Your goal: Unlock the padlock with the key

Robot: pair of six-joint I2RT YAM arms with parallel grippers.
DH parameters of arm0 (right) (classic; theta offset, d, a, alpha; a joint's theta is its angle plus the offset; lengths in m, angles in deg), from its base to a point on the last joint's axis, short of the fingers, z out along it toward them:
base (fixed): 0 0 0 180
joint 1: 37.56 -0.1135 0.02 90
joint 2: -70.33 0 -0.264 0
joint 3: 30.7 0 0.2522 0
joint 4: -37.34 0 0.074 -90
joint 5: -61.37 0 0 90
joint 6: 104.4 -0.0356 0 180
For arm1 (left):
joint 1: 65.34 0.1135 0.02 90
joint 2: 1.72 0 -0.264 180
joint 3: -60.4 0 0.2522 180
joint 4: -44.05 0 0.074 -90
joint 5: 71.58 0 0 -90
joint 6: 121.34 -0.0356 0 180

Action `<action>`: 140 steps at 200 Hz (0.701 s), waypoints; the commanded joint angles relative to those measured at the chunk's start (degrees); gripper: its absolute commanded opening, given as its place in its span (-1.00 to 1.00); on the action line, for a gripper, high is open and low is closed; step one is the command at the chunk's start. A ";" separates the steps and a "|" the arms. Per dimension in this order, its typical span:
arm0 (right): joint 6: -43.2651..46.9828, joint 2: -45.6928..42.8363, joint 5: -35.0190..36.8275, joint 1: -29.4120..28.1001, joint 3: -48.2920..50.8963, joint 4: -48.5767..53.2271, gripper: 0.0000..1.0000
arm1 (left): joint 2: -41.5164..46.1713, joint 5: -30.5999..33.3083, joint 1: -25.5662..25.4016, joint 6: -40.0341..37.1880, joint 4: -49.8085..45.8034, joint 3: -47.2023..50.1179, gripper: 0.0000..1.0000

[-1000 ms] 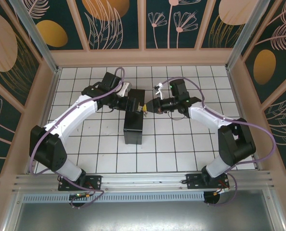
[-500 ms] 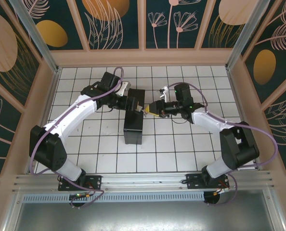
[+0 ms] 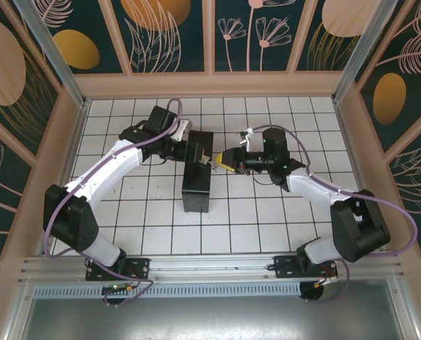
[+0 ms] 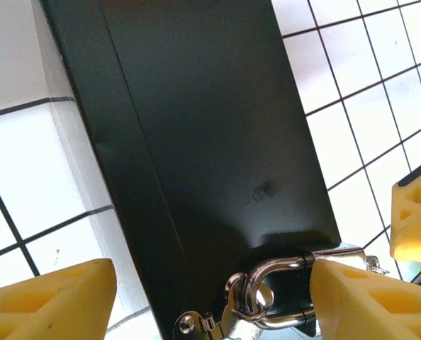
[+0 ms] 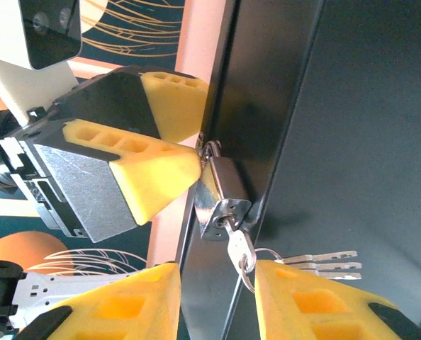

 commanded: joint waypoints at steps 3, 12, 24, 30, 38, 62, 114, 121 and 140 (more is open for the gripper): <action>-1.49 0.26 0.73 -0.63 0.74 -3.90 -0.32 | -0.51 -0.76 0.28 0.20 -0.14 0.41 0.45; -1.45 0.71 0.90 -0.89 0.57 -3.97 -0.33 | -0.51 -0.70 0.32 0.23 -0.21 0.42 0.45; -1.29 1.42 0.72 -1.35 0.19 -4.13 -0.34 | -0.51 -0.83 0.28 0.19 -0.13 0.57 0.45; -1.28 1.75 0.81 -1.49 0.04 -4.10 -0.35 | -0.51 -0.87 0.28 0.29 -0.08 0.50 0.45; -1.24 2.20 0.81 -1.53 0.04 -4.15 -0.36 | -0.52 -0.98 0.28 0.34 0.02 0.59 0.45; -0.57 2.59 1.14 -1.47 0.30 -3.19 -0.37 | -0.60 -1.04 0.28 0.36 0.03 0.77 0.45; -3.50 2.58 1.04 -1.89 1.35 -6.89 -0.52 | -0.55 -1.06 0.28 0.78 -0.10 1.02 0.45; -3.69 2.60 0.99 -1.96 1.49 -7.16 -0.53 | -0.55 -1.12 0.28 0.95 0.01 1.12 0.45; -3.74 2.54 1.00 -1.89 1.78 -7.00 -0.53 | -0.47 -1.15 0.28 1.05 0.19 1.34 0.45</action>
